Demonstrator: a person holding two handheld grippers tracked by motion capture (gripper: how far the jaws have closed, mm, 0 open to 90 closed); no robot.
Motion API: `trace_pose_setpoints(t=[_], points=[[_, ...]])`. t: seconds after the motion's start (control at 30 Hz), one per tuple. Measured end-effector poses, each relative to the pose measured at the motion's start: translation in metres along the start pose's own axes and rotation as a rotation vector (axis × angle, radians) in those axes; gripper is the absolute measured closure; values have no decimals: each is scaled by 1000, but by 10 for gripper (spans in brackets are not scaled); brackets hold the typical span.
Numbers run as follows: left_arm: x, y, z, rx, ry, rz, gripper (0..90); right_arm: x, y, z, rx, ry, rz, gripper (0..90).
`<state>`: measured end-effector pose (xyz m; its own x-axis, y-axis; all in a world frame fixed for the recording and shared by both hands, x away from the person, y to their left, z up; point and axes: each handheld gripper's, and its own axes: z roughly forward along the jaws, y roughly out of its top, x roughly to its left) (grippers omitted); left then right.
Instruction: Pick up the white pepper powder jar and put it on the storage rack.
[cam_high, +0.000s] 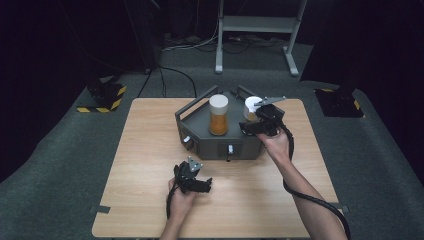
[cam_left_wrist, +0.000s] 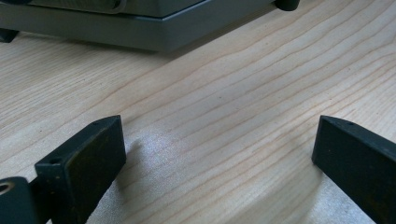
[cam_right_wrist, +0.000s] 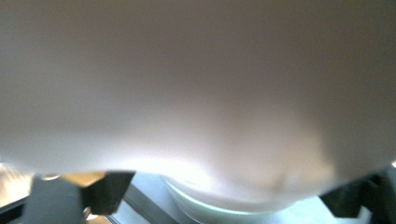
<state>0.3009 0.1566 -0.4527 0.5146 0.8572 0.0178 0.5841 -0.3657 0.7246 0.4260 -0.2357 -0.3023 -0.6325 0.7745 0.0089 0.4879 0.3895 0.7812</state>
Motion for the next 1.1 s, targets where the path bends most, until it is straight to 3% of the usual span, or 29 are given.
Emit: trace_pose_setpoints(t=[0.3,1.1], points=[[0,0,0,0,0,0,27,1,-4,-3,-15,-4,-13,44],[0,0,0,0,1,0,27,-4,-21,-18,-61,10,-27,19]])
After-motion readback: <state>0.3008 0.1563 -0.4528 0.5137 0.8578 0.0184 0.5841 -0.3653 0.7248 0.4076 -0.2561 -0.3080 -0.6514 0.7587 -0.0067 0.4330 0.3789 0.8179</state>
